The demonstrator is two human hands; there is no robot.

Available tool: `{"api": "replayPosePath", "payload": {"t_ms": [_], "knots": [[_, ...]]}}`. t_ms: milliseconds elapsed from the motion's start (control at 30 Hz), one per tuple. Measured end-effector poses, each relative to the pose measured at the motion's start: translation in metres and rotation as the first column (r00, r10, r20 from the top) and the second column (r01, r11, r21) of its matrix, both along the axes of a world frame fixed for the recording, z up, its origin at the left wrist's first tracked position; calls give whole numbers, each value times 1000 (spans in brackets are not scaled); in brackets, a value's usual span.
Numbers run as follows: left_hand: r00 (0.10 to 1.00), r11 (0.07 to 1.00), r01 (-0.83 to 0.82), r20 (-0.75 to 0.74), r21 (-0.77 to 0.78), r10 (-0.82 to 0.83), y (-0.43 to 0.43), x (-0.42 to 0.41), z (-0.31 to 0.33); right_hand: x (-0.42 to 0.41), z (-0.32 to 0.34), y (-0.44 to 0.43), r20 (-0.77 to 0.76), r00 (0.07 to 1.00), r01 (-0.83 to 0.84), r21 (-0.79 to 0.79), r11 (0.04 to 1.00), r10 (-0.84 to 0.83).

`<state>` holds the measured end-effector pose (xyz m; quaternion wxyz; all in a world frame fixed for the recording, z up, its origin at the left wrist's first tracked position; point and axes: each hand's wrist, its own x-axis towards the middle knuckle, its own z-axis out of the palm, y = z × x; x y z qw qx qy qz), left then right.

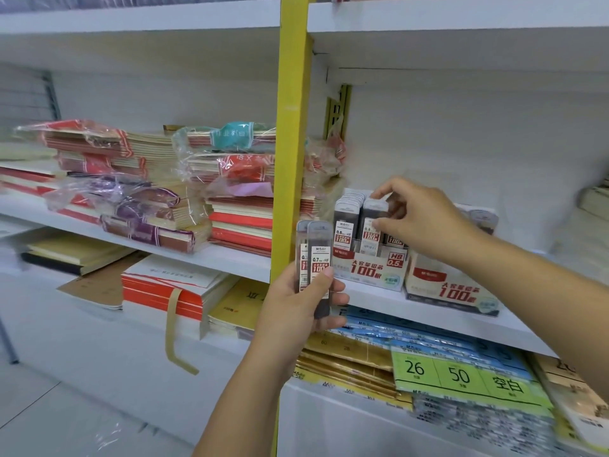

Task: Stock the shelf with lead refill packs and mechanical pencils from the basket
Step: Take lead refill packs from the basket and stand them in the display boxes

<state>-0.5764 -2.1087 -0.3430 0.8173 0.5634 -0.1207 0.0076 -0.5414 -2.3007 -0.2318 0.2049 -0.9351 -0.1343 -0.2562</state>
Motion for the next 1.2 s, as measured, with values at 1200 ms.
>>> {"api": "replayPosePath", "payload": {"t_ms": [1200], "knots": [[993,984,113,25,135,-118,-29,-7,3,-46,47,-78,324,946,-46,153,987,-6]]}}
